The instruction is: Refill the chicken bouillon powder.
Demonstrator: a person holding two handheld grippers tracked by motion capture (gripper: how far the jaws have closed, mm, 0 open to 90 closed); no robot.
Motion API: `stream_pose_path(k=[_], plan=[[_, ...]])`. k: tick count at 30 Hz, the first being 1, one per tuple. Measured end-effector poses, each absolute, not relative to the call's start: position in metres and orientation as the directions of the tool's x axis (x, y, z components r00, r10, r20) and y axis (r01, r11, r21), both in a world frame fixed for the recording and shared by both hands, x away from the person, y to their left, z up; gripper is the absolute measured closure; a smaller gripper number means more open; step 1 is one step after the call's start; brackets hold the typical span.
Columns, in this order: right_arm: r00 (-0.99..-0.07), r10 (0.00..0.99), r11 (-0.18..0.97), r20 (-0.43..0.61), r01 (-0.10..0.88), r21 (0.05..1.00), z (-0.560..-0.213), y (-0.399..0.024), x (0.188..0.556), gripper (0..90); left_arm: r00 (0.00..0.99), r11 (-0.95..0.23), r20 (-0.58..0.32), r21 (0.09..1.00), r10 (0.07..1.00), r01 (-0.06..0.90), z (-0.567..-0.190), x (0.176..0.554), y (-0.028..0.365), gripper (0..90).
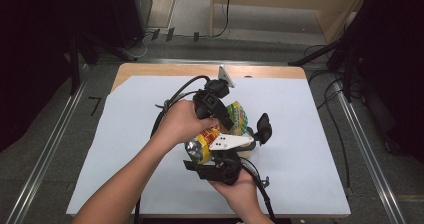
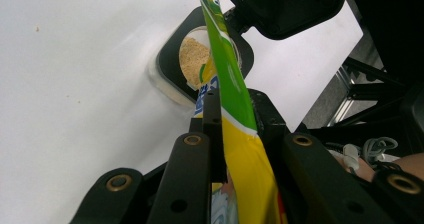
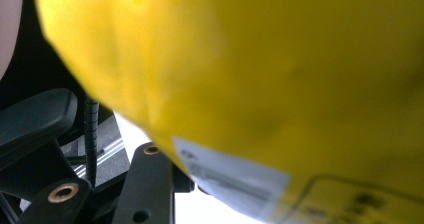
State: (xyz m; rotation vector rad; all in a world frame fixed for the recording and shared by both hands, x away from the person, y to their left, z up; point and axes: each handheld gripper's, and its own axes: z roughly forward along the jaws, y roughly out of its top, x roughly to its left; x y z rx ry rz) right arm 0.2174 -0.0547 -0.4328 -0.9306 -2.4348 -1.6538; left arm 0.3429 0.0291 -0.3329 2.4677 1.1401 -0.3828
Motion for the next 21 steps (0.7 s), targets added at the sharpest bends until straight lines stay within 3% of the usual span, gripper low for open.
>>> stream_pose_path(k=[21], plan=[[-0.825, 0.451, 0.262, 0.342, 0.488, 0.832, -0.4326, -0.0538, 0.2171, 62.2, 0.626, -0.583, -0.404, 0.239, 0.667, 0.776, -0.3339, 0.3437, 0.0317, 81.3]])
